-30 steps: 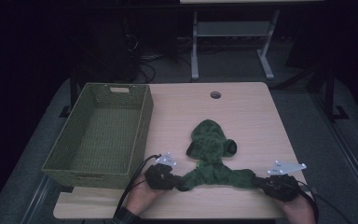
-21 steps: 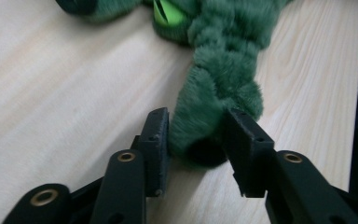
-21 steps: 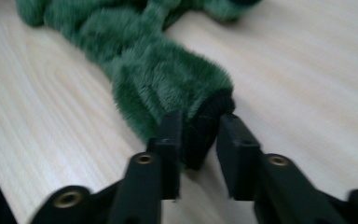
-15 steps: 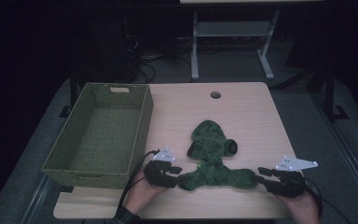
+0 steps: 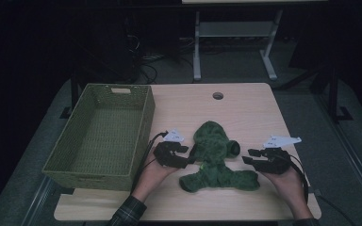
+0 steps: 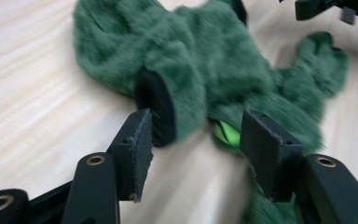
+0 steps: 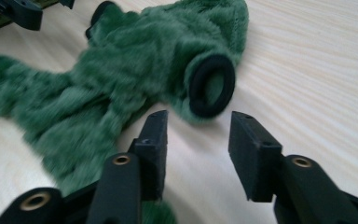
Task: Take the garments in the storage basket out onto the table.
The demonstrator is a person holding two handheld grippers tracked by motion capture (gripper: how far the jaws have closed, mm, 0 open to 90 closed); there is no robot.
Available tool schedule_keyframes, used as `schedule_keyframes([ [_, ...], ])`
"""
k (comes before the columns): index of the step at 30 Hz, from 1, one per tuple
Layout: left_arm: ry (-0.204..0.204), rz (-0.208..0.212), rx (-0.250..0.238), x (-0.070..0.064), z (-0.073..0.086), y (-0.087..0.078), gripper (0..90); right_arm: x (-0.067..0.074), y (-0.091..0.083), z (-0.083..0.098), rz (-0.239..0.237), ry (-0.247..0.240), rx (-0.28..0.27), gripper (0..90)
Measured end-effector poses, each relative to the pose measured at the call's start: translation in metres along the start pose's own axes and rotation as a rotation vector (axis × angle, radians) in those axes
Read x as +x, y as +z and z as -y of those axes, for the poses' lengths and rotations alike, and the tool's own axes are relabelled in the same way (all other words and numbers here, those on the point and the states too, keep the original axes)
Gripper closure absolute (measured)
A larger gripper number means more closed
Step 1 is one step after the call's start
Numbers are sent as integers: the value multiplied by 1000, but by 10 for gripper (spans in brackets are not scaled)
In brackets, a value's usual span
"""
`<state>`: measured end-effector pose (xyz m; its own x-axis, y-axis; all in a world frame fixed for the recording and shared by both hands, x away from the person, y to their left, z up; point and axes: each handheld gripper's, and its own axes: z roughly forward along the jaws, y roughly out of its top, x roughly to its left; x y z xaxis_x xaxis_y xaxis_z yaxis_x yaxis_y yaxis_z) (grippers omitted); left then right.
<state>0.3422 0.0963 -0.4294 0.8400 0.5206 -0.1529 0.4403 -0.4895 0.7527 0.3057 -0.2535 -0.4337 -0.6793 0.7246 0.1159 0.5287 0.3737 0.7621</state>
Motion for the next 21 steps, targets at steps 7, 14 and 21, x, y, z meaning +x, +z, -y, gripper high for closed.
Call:
schedule_keyframes([
  [7,1,0,17,13,-3,22,396,-9,22,-17,-4,10,4,501],
  [14,-11,23,43,16,-1,37,396,-9,39,-26,-15,19,35,492],
  [21,15,17,51,12,-1,41,723,-5,49,-27,-1,-9,50,711],
])
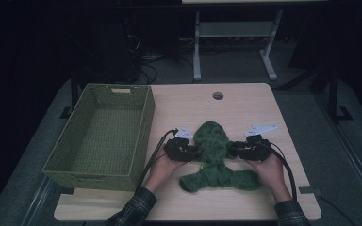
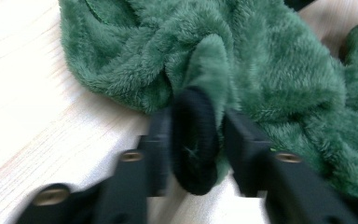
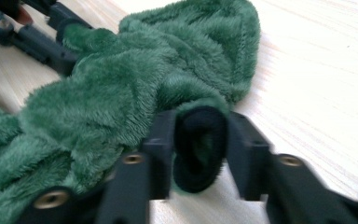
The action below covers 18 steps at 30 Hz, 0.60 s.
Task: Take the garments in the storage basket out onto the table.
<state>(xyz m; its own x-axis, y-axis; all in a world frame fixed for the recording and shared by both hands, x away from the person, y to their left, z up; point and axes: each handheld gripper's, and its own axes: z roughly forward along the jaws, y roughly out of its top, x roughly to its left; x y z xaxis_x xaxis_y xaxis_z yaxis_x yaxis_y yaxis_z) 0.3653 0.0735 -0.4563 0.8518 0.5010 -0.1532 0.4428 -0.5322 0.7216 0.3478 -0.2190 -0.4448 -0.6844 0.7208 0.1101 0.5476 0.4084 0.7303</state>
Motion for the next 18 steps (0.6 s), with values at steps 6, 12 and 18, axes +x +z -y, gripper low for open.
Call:
schedule_keyframes([
  [6,-1,-23,-36,-1,-3,-17,809,7,-7,-1,-4,-37,-21,830],
  [12,-47,-61,-43,3,2,-37,820,8,-22,2,7,-42,-39,845],
  [18,-49,-54,18,0,14,-30,820,11,-24,21,0,-19,29,850],
])
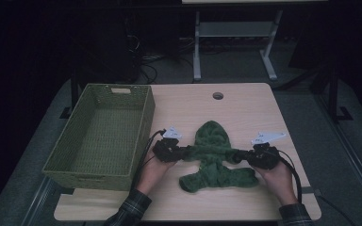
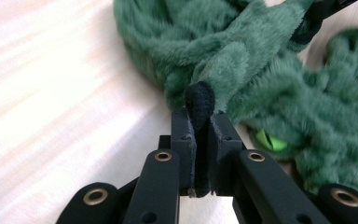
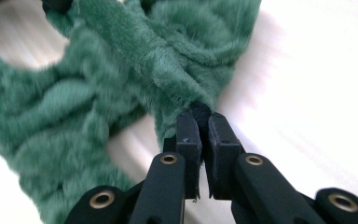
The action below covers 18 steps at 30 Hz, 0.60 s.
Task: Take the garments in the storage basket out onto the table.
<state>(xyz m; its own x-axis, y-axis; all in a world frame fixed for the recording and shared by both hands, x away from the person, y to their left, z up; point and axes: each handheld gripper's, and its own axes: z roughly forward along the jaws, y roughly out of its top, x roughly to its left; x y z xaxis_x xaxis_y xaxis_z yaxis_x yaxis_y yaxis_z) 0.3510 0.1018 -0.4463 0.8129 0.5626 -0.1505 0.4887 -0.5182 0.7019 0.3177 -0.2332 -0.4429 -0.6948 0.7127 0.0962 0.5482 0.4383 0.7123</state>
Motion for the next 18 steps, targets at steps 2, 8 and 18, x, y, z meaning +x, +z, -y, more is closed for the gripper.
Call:
schedule_keyframes([
  [2,1,-1,30,-2,4,6,820,2,3,5,2,4,29,851],
  [8,5,4,50,-5,9,12,797,2,12,11,12,-1,73,844],
  [18,-7,-21,-13,-5,-11,-18,546,-3,-14,1,24,-2,-52,658],
])
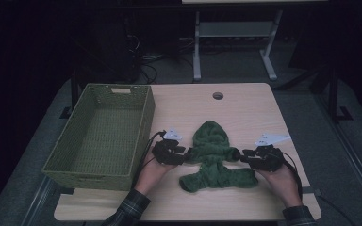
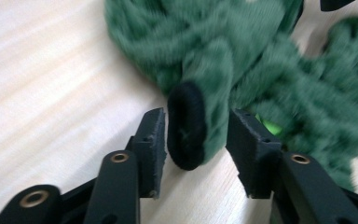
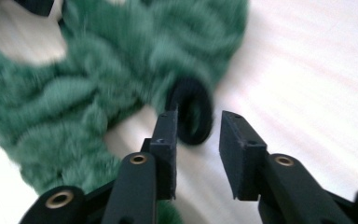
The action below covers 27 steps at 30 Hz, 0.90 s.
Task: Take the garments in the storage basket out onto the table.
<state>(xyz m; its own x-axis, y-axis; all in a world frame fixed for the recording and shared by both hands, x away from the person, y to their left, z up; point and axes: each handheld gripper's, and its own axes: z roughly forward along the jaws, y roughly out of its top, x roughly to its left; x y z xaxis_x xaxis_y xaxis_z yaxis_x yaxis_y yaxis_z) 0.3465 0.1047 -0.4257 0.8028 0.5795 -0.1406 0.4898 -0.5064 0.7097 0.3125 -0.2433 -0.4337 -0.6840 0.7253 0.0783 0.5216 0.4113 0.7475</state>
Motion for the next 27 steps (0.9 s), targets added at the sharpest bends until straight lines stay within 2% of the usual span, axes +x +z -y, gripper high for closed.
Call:
schedule_keyframes([
  [2,5,-14,-18,1,-7,-4,541,-5,-5,-7,1,18,-18,646],
  [3,12,-17,-24,3,-11,-5,541,-7,-6,-10,7,12,-30,646],
  [6,11,-33,-33,7,-22,-1,541,-14,-3,-22,12,25,-48,639],
  [12,-17,-35,-24,22,-38,24,531,-26,21,-44,7,34,-46,621],
  [15,-11,-44,-12,29,-43,35,523,-31,33,-49,-12,53,-46,619],
  [16,-11,-48,-22,30,-45,39,521,-32,39,-51,-10,56,-37,619],
  [21,-33,-57,10,44,-47,52,507,-35,59,-56,-19,53,-22,616],
  [23,-50,-37,17,48,-46,56,502,-36,66,-56,-31,55,6,610],
  [27,-67,-14,36,53,-42,65,526,-37,77,-58,-39,63,20,629],
])
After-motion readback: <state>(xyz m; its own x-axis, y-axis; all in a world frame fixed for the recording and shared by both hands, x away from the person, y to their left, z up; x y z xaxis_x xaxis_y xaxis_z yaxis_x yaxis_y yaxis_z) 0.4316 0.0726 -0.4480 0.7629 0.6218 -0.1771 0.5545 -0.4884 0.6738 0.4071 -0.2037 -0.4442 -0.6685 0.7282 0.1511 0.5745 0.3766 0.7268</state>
